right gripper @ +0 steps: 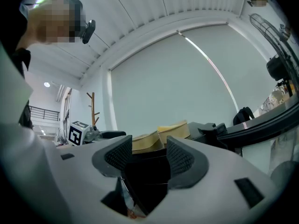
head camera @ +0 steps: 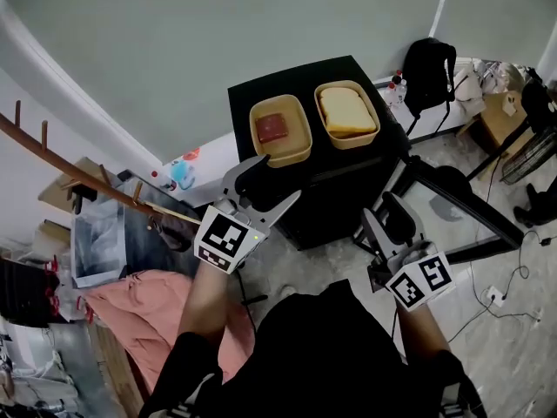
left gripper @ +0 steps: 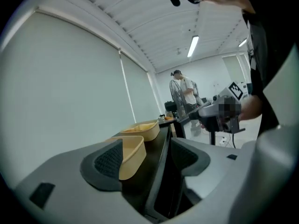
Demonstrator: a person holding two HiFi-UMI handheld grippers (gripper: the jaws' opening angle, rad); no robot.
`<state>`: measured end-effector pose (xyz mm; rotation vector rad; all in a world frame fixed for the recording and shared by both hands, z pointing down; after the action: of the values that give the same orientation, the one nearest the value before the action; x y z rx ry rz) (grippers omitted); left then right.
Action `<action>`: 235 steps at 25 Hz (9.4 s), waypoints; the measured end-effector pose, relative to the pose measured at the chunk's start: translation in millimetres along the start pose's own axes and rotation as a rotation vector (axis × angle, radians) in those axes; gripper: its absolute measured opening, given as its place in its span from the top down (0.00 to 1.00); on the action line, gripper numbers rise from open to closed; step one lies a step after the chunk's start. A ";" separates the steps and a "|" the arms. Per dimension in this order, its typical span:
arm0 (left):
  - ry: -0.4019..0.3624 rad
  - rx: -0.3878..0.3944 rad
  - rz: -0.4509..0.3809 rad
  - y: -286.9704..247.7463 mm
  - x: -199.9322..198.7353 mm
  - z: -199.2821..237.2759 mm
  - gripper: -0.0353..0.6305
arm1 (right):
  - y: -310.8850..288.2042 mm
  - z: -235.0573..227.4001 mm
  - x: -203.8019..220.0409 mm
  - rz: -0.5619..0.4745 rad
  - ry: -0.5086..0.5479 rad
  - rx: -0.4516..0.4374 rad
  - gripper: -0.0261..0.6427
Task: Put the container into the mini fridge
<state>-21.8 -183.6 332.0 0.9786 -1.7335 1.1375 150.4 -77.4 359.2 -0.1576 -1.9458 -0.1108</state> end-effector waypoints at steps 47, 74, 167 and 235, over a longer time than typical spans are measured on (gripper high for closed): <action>-0.202 0.230 0.102 11.9 8.7 -22.2 0.89 | -65.4 56.5 48.3 0.206 -0.737 -0.145 0.57; -0.236 0.248 0.015 43.1 9.9 -60.1 0.88 | -100.6 97.6 63.6 0.292 -1.079 -0.279 0.60; 0.467 -0.113 -0.134 96.6 88.5 -101.3 0.79 | -141.7 -4.5 206.7 0.414 -1.116 -0.205 0.63; 0.502 -0.157 -0.173 134.5 120.1 -86.1 0.79 | -158.3 1.3 192.3 0.380 -0.005 0.136 0.67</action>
<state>-168.4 -83.3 423.3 0.6608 -1.2856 1.0112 53.0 -222.2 536.8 -0.4328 -1.8878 0.2723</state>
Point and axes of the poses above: the fingertips, and each gripper's own axes: y backward along the fingers, z to its left, x out of its underside, the point moved 3 cm from there along y, backward along the fingers, and after that the axes turned 11 degrees about x, right-handed, at the moved point
